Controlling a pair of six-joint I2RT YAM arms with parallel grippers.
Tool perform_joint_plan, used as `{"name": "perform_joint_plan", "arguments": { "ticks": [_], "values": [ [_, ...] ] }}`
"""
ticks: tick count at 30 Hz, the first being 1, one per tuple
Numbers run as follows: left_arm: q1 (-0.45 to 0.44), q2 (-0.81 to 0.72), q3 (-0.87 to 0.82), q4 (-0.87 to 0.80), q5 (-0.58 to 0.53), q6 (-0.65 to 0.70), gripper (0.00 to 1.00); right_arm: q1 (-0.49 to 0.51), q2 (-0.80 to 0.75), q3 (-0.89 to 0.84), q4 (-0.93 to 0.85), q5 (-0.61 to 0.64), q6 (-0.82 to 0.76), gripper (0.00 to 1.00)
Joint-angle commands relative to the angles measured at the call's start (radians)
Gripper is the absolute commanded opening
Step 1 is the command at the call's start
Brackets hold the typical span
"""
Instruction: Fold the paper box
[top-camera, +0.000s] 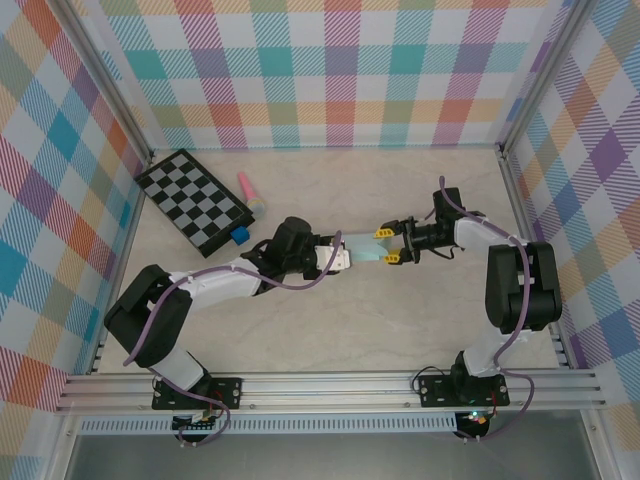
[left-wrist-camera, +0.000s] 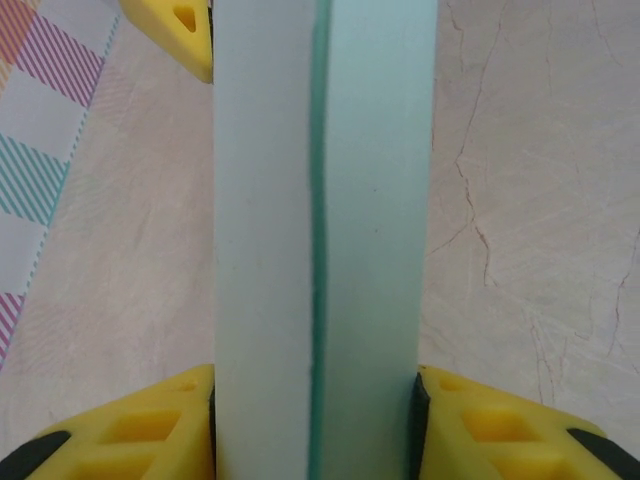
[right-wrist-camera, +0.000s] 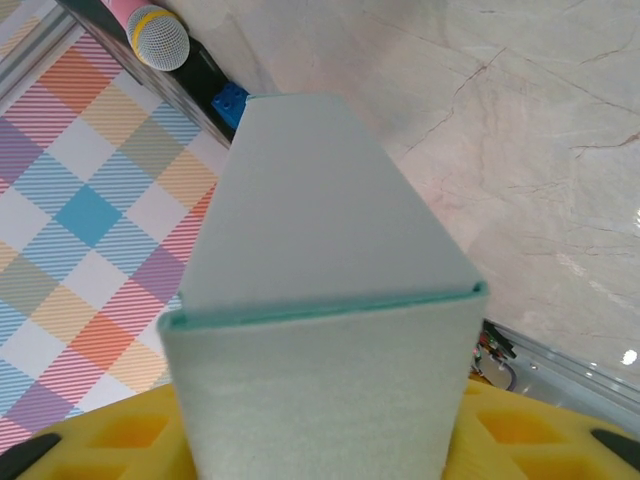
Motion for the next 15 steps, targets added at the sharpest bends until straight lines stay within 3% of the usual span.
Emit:
{"name": "perform_joint_plan", "arguments": {
  "ticks": [1, 5, 9, 15],
  "values": [
    [0.007, -0.042, 0.035, -0.124, 0.053, -0.013, 0.36, 0.004, -0.023, 0.001, 0.006, -0.024, -0.005, 0.57],
    [0.026, -0.078, 0.062, -0.269, 0.084, 0.000, 0.37, 0.001, -0.024, 0.023, -0.050, -0.002, -0.045, 0.70],
    [0.050, -0.089, 0.158, -0.560, 0.136, 0.043, 0.38, -0.008, -0.046, 0.077, -0.200, 0.104, -0.170, 0.73],
    [0.064, -0.031, 0.295, -0.861, 0.144, 0.067, 0.38, -0.005, -0.145, 0.140, -0.383, 0.440, -0.501, 0.74]
  ]
}}
